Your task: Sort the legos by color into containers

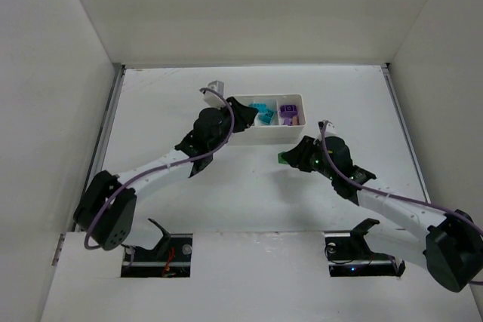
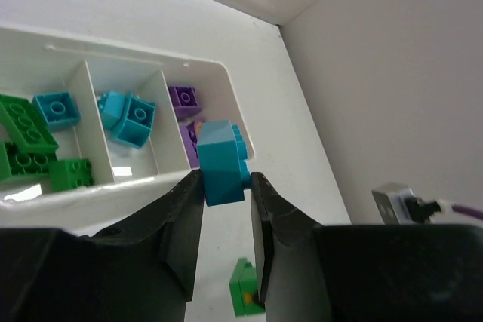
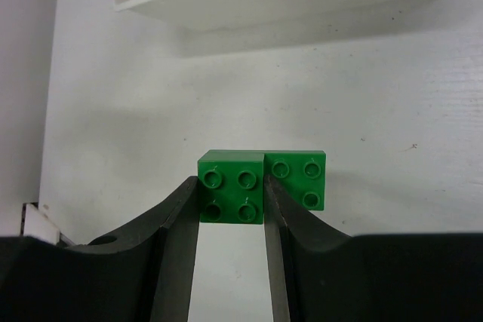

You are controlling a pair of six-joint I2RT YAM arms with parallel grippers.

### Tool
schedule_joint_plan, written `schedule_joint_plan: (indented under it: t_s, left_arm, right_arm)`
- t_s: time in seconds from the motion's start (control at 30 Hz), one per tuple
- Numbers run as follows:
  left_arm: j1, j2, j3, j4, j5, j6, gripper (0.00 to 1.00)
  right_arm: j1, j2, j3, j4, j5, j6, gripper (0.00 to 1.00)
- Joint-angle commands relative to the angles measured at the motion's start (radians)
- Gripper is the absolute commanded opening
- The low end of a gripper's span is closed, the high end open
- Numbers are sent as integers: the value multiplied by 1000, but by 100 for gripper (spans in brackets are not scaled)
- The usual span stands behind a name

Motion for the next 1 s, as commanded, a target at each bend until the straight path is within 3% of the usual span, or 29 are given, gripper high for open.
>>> schedule_joint_plan:
  t_s: [0.0, 0.27, 0.53, 0.77, 0.87, 0.97]
  left_arm:
    - [22, 102, 119, 0, 6, 77, 15]
    - [51, 366, 322, -19, -18, 111, 15]
    - [31, 509, 447, -6, -40, 131, 19]
    - [18, 475, 423, -23, -100, 180, 52]
    - [14, 406, 373, -23, -113, 194, 56]
    - [0, 299, 276, -14, -120, 194, 54]
  right_arm:
    - [2, -21, -5, 38, 43, -19, 31]
    - [27, -40, -13, 51, 44, -27, 32]
    - [50, -35, -22, 72, 36, -26, 32]
    - [50, -35, -24, 81, 40, -20, 32]
    - [50, -28, -11, 87, 32, -11, 32]
    - [50, -17, 8, 101, 29, 16, 32]
